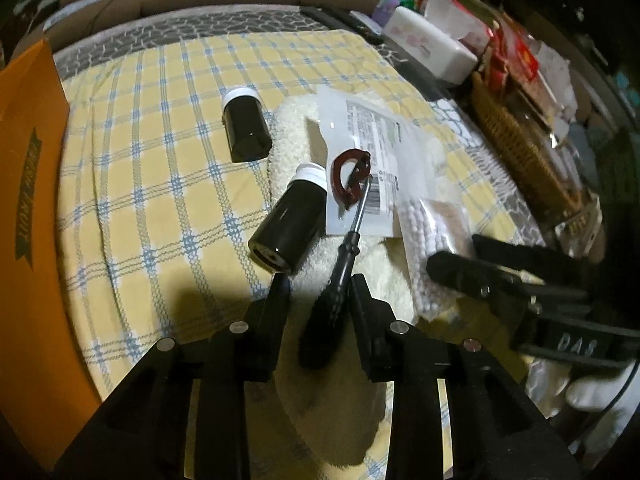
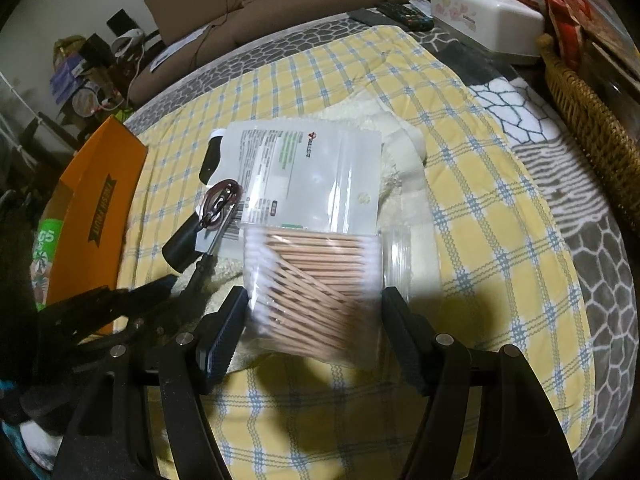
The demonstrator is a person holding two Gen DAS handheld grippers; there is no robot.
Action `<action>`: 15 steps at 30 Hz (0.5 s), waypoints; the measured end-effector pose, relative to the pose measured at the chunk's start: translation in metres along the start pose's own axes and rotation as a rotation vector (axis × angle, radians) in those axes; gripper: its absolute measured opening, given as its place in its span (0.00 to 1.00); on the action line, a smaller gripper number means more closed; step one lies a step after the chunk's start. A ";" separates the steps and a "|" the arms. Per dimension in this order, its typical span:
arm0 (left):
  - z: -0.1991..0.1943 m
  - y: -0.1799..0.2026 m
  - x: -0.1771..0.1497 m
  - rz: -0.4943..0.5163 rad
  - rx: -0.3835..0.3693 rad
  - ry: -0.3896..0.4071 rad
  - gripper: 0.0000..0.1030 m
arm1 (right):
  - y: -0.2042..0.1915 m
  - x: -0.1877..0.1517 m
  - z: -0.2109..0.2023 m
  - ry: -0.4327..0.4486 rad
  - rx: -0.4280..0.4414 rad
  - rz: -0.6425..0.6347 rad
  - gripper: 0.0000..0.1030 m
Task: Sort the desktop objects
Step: 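Grasp the black screwdriver with the left tool while the right tool grasps the cotton swab bag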
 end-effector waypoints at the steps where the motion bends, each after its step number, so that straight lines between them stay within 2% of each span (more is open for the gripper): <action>1: 0.001 0.000 0.001 -0.001 0.000 -0.005 0.29 | 0.000 0.000 0.000 -0.001 0.000 -0.001 0.68; 6: 0.009 0.000 -0.004 0.057 0.045 -0.003 0.28 | -0.001 0.000 0.001 -0.003 0.001 -0.002 0.68; 11: 0.010 0.005 -0.011 0.146 0.119 0.053 0.27 | -0.001 0.000 0.001 -0.003 -0.001 -0.004 0.68; 12: 0.009 0.005 -0.010 0.144 0.120 0.059 0.21 | -0.001 0.000 0.001 -0.002 -0.001 -0.004 0.68; 15: 0.000 0.006 -0.006 0.113 0.095 0.079 0.19 | -0.001 0.002 -0.001 0.006 -0.002 -0.005 0.68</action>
Point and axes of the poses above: each gripper's, at about its wrist camera, not at the fingertips, and z roughly the way its jaws point, y to its right, x to its top, the point moved 10 cm from there along z, roughly the way its jaws point, and after that the axes turned 13 degrees about -z, right-handed, at the moved point
